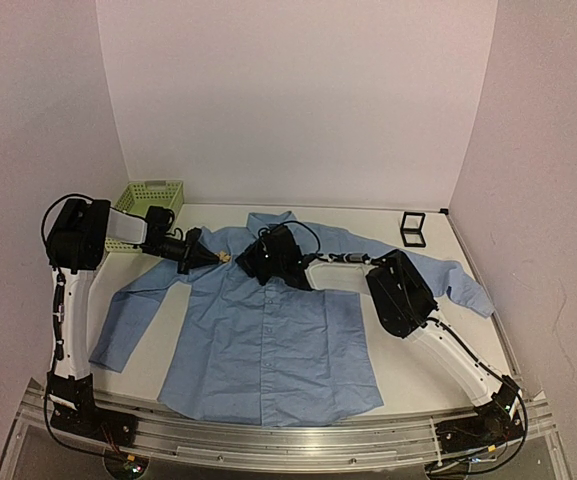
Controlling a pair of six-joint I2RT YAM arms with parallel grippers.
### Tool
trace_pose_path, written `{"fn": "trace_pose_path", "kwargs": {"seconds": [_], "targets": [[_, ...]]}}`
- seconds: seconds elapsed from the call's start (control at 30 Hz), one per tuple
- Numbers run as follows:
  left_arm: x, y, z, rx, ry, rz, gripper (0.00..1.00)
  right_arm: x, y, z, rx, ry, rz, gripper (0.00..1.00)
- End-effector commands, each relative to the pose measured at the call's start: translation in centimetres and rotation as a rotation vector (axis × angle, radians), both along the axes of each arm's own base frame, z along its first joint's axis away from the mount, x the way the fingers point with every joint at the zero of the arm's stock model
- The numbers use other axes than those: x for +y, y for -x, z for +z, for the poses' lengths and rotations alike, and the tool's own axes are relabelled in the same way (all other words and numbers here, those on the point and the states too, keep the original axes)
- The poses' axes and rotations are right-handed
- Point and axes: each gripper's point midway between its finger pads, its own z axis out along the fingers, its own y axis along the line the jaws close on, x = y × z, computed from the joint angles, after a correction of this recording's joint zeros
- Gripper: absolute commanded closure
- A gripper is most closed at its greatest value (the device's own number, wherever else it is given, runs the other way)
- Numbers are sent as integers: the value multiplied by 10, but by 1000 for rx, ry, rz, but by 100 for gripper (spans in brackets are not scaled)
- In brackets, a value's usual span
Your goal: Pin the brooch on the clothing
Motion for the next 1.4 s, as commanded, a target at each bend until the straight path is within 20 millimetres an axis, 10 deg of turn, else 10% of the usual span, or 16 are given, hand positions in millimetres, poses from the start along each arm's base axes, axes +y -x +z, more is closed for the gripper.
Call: {"fn": "trace_pose_path", "kwargs": {"seconds": [0.0,0.33,0.87,1.37], "targets": [[-19,3,12,-33,58,-55,100,-7,5,-38,59,61,16,100],[-22,1,7,-43,44,-67,100,-5,3,-23,26,41,46,100],[-4,-7,-1,-107,-51,-60,100,-14,6,119,-260,13,249,76],[-4,-4,2,-151,-61,-89,100,-23,-22,62,-126,-10,152,72]]}}
